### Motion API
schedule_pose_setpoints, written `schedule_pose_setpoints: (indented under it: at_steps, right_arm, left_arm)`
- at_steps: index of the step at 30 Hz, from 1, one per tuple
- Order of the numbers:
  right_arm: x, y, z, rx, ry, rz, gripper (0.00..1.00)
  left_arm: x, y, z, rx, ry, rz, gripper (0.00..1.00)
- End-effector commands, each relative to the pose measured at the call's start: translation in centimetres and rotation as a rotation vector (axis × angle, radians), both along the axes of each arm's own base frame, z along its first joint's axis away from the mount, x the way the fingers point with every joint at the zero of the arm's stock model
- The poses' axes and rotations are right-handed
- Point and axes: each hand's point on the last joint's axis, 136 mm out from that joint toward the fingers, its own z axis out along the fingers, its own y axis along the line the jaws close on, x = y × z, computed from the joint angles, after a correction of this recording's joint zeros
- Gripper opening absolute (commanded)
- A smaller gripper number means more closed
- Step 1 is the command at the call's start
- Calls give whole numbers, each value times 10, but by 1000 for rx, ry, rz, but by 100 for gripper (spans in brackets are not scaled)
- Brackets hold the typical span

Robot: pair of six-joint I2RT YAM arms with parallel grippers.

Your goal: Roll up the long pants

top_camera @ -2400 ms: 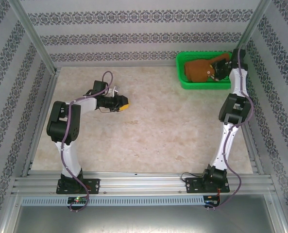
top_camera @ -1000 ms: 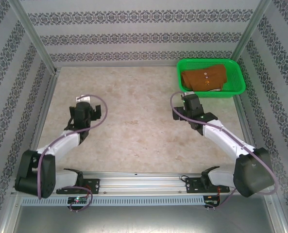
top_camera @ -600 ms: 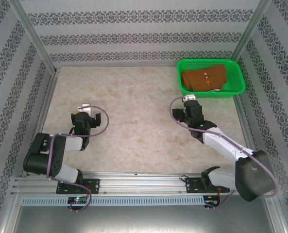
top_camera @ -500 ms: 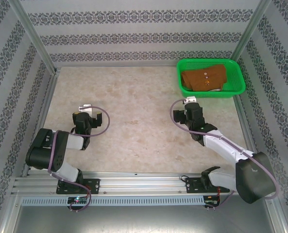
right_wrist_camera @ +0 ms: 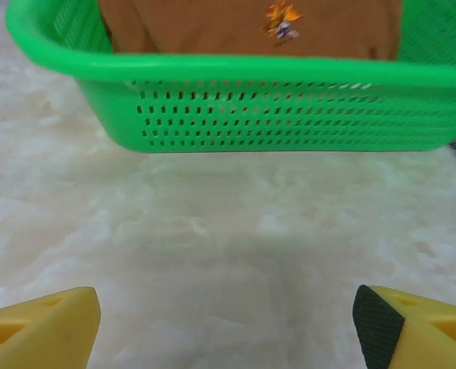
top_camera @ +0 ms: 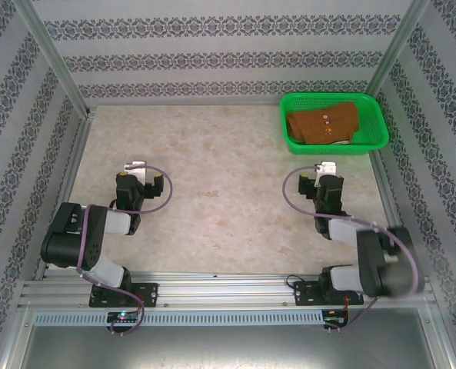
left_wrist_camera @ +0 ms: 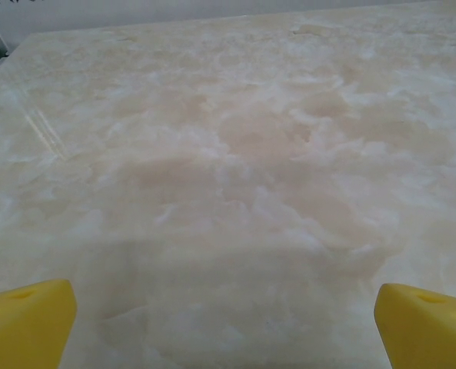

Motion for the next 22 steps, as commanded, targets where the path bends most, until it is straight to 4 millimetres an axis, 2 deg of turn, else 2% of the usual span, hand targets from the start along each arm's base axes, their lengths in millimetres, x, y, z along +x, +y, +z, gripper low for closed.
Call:
schedule_pose_setpoints:
  at_steps: [1, 2, 4, 7, 10, 12, 14, 22]
  right_arm:
    - [28, 17, 23, 45, -203, 108, 98]
    - [22, 21, 27, 53, -200, 150, 98]
    - [22, 34, 21, 52, -152, 227, 98]
    - [25, 30, 24, 68, -170, 215, 98]
    - [23, 26, 16, 68, -127, 191, 98]
    - [31, 22, 26, 64, -144, 159, 98]
    - [34, 16, 25, 79, -132, 129, 98]
    - [34, 15, 24, 77, -128, 128, 98]
  left_arm:
    - [6, 2, 6, -8, -12, -7, 100]
    - [6, 2, 5, -11, -7, -3, 100]
    - [8, 4, 5, -23, 1, -3, 100]
    - [9, 4, 4, -33, 5, -8, 100]
    - [9, 4, 4, -34, 7, -10, 100]
    - [9, 4, 4, -39, 8, -13, 100]
    - [9, 5, 4, -38, 8, -13, 100]
    - [9, 5, 4, -47, 9, -19, 100]
